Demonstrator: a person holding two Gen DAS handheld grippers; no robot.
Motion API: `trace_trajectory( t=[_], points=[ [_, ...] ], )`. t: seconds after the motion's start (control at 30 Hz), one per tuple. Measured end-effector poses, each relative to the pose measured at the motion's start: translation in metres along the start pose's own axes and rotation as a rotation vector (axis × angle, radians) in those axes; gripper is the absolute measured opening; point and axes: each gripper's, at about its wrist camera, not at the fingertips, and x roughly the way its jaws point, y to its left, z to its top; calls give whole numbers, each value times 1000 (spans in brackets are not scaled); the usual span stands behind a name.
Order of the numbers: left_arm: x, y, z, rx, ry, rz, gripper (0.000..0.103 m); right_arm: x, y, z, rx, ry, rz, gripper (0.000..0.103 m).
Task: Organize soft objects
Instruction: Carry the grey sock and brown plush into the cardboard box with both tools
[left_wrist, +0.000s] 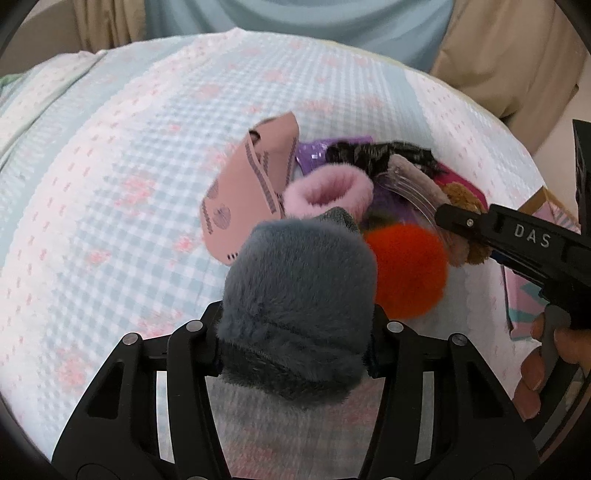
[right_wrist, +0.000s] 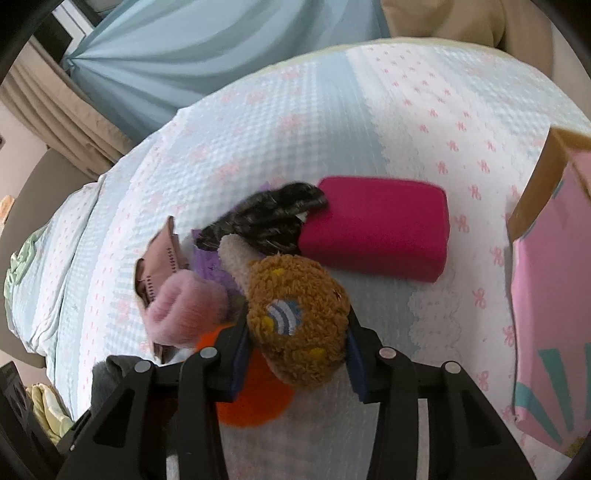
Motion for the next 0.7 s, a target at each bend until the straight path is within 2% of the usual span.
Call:
trace_trajectory(
  t=[0.23, 0.4, 0.53, 0.7],
  points=[
    [-43, -10, 8, -35, -61, 38, 49, -41, 6, 7, -32, -34, 40, 40],
    [-93, -39, 27, -23, -129, 62, 49, -103, 3, 19, -68, -79, 79, 40],
    [-144, -79, 44, -2, -197, 58, 49, -166, -8, 31, -112, -120, 103, 40],
    [-201, -143, 59, 52, -238, 34, 49, -243, -35, 39, -163, -150, 99, 40]
  ],
)
